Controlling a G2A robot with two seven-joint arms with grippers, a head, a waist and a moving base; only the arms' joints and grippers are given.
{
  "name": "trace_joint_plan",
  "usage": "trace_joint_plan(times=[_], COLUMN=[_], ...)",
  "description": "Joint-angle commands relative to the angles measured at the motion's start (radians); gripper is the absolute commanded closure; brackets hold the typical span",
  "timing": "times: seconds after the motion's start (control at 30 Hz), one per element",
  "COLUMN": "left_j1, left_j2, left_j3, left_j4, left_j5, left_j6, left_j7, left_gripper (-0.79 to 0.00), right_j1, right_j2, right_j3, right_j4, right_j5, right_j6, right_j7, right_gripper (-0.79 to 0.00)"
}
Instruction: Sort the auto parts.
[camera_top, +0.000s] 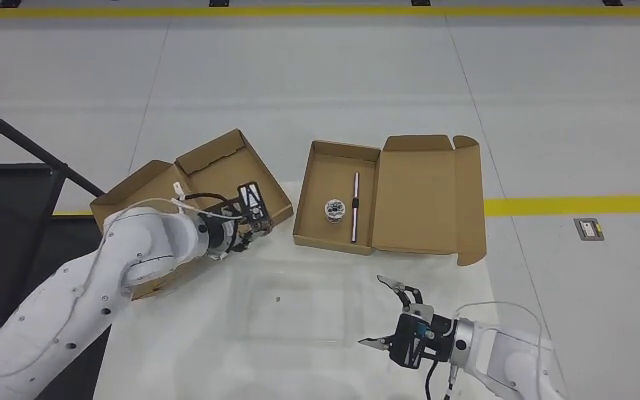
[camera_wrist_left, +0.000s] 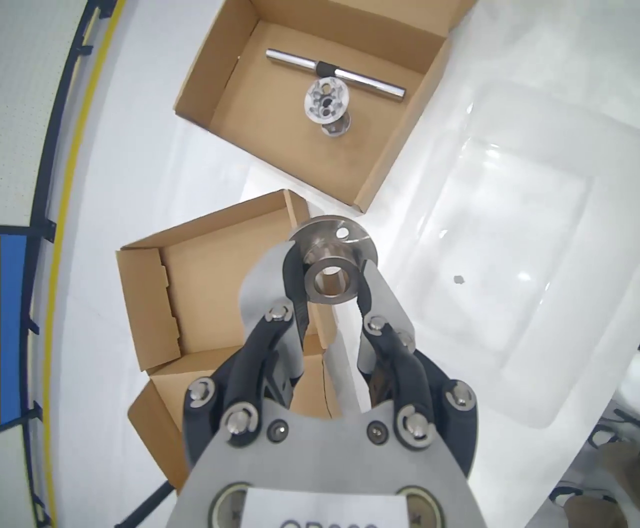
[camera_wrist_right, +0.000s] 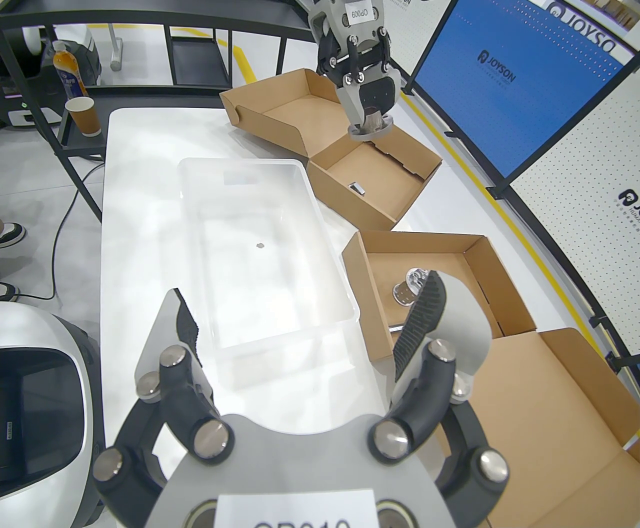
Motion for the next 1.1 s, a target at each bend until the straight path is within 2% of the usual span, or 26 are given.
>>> trace_joint_plan(times=[0.0,0.13,0.33,0.5,0.67,0.83,1.07], left_j1=[-0.029,-0.097,-0.204,-0.242,-0.268,-0.284,-0.292], left_j2=[-0.017,-0.073,-0.2,-0.307,-0.4,-0.469,-0.535], left_j3=[-0.006,0.03,0.139,0.211,0.252,0.26,0.261], left_j4=[0.079,0.237,0.498,0.678,0.851,0.989,1.123], left_j5=[-0.076,-0.156,-0.197,-0.219,-0.21,-0.202,-0.155], left_j6=[0.017,0.065,0.122,0.138,0.159,0.162,0.157], left_j7=[-0.017,-0.044,-0.049,-0.032,-0.022,0.013,0.051], left_gripper=[0.0,0.0,0.0,0.0,0.0,0.0,0.0], right_j1=[0.0,0.0,0.0,0.0,0.0,0.0,0.0], right_j2=[0.0,0.0,0.0,0.0,0.0,0.0,0.0], right_j3=[0.0,0.0,0.0,0.0,0.0,0.0,0.0], right_j4=[0.0,0.0,0.0,0.0,0.0,0.0,0.0], right_j5=[0.0,0.0,0.0,0.0,0.0,0.0,0.0], right_j6=[0.0,0.0,0.0,0.0,0.0,0.0,0.0], right_j7=[0.0,0.0,0.0,0.0,0.0,0.0,0.0], right_gripper=[-0.785,-0.785,-0.785,-0.785,-0.785,-0.785,-0.785])
